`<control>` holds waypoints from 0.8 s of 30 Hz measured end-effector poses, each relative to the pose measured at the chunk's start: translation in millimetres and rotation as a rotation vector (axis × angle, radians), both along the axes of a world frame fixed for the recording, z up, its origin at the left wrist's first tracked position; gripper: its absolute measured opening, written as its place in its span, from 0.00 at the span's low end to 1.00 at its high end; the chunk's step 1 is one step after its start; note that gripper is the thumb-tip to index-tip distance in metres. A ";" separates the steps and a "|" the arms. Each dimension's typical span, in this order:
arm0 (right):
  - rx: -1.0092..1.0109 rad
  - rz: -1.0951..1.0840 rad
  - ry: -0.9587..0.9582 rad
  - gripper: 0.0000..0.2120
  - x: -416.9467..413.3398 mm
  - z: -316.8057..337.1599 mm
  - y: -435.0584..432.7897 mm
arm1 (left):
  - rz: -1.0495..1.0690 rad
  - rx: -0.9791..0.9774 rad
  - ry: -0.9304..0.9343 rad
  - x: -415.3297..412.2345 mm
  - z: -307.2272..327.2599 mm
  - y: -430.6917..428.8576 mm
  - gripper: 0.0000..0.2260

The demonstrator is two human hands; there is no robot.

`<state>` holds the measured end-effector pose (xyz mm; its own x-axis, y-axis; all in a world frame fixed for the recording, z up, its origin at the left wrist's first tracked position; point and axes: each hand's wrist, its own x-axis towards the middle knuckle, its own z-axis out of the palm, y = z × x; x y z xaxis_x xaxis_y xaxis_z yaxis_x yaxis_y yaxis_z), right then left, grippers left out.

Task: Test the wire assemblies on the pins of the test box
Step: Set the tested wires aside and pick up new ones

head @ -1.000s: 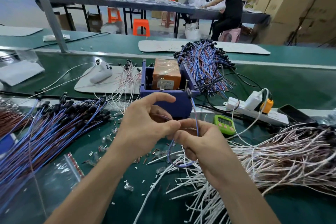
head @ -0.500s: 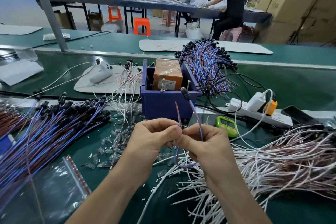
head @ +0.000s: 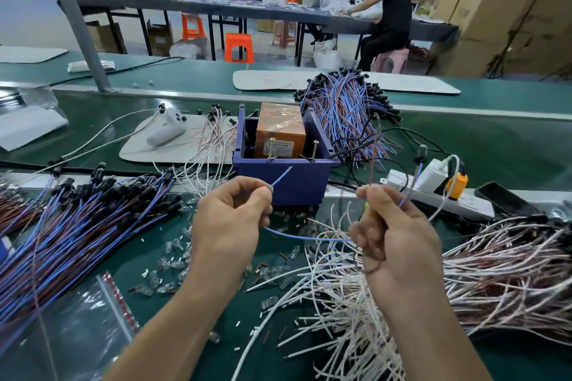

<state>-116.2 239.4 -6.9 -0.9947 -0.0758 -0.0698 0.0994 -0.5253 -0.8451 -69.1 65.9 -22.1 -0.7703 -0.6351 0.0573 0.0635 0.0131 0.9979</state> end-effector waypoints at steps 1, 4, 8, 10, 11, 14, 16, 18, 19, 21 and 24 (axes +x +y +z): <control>0.007 -0.004 0.009 0.15 -3.3 1.3 0.3 | -0.003 -0.031 -0.018 -2.4 1.1 -1.5 0.13; 0.089 -0.046 0.044 0.13 -13.2 4.1 2.5 | 0.010 -0.138 -0.033 -7.7 5.6 -4.7 0.14; 0.266 -0.113 0.073 0.10 -22.4 -0.1 7.2 | 0.123 -0.412 -0.035 -9.9 7.5 -6.2 0.15; 0.322 -0.146 0.084 0.10 -27.1 -1.8 6.9 | 0.205 -0.606 -0.020 -10.1 7.0 -6.9 0.14; 0.342 -0.169 0.094 0.12 -30.0 -2.4 6.4 | 0.236 -0.682 -0.004 -10.1 7.0 -7.6 0.12; 0.406 -0.215 0.142 0.15 -37.3 -2.6 3.0 | 0.263 -0.776 0.004 -10.9 6.3 -11.4 0.08; 0.454 -0.214 0.191 0.14 -40.7 -2.8 -0.2 | 0.255 -0.800 -0.012 -11.9 4.8 -13.8 0.07; 0.471 -0.201 0.222 0.14 -43.7 -3.0 -3.0 | 0.264 -0.817 -0.027 -12.8 4.2 -16.5 0.06; 0.471 -0.192 0.231 0.14 -45.3 -3.7 -4.4 | 0.272 -0.820 -0.029 -13.7 4.6 -18.4 0.07; 0.479 -0.170 0.246 0.13 -47.1 -4.5 -7.1 | 0.278 -0.809 -0.031 -15.9 5.6 -23.2 0.07; 0.480 -0.141 0.251 0.14 -47.7 -6.7 -9.8 | 0.252 -0.785 -0.040 -18.6 6.8 -29.2 0.06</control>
